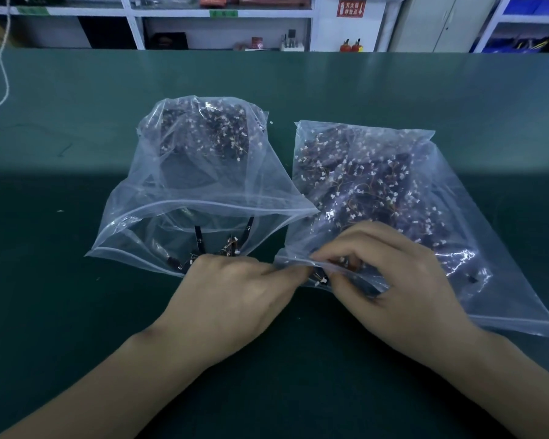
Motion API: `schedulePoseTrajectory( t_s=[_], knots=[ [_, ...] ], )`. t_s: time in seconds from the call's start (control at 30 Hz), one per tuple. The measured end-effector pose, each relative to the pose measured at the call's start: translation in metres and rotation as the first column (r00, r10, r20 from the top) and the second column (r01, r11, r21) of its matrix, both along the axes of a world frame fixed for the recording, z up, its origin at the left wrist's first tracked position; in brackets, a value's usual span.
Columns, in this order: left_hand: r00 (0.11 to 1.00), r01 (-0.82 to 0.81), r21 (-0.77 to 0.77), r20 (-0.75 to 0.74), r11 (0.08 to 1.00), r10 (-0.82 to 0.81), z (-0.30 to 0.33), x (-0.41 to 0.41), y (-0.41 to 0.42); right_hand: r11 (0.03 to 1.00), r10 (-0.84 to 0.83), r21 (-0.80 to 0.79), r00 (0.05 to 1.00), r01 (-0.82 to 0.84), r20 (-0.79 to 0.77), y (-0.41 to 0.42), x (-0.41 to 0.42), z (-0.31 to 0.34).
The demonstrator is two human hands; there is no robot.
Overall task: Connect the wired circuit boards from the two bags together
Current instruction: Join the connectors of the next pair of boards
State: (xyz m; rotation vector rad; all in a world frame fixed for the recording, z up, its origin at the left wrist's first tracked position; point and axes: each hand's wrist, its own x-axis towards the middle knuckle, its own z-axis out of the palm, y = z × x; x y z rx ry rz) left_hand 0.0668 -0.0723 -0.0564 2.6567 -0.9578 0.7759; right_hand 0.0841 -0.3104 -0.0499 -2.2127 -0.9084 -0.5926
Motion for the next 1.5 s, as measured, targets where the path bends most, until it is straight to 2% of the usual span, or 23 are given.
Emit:
schedulePoseTrajectory(
  t_s=[0.1,0.17,0.3,0.4,0.6,0.73,0.87,1.03,1.13,1.27,1.4,1.5],
  knots=[
    [0.994,0.032,-0.220,-0.097,0.975,-0.055,0.003,-0.003,0.003,1.000,-0.017,-0.007,0.999,0.017,-0.040,-0.001,0.000,0.000],
    [0.989,-0.059,-0.291,-0.145,0.955,0.017,0.006,-0.003,0.009,1.000,-0.025,-0.012,0.998,0.024,-0.065,-0.003,0.001,0.000],
    [0.953,-0.294,-0.217,-0.137,0.931,0.269,0.009,0.002,0.027,1.000,-0.025,-0.010,0.995,0.025,-0.100,-0.004,0.000,-0.002],
    [0.916,-0.390,-0.181,-0.179,0.903,0.359,0.008,0.008,0.037,1.000,-0.027,-0.011,0.995,0.026,-0.099,-0.004,0.001,-0.004],
    [0.884,-0.438,-0.134,-0.247,0.889,0.398,0.011,0.010,0.045,1.000,-0.024,-0.009,0.994,0.023,-0.103,-0.005,0.002,-0.004],
    [0.889,-0.440,-0.136,-0.204,0.888,0.410,0.010,0.011,0.046,1.000,-0.017,-0.015,0.996,0.016,-0.089,-0.004,0.002,-0.005],
    [0.893,-0.448,-0.211,-0.151,0.869,0.423,0.009,0.012,0.047,1.000,-0.010,-0.023,0.995,0.007,-0.096,-0.004,0.002,-0.004],
    [0.956,-0.286,-0.343,-0.044,0.895,0.289,0.009,0.012,0.044,1.000,0.002,-0.027,0.995,-0.004,-0.100,-0.003,-0.001,0.000],
    [0.992,-0.125,-0.427,-0.052,0.896,0.113,0.009,0.006,0.035,1.000,-0.003,0.004,0.994,0.003,-0.106,-0.003,-0.004,0.001],
    [0.990,0.061,-0.407,-0.094,0.911,-0.108,0.007,0.000,0.024,1.000,-0.006,0.030,0.998,0.008,-0.070,-0.003,-0.001,0.001],
    [0.979,0.098,-0.426,-0.121,0.899,-0.164,0.004,-0.006,0.017,0.998,0.053,0.043,0.998,-0.054,0.018,-0.001,0.003,-0.002],
    [0.976,0.085,-0.422,-0.148,0.903,-0.161,0.004,-0.007,0.016,0.994,0.094,0.059,0.995,-0.095,0.026,0.000,0.003,-0.002]
  ],
)
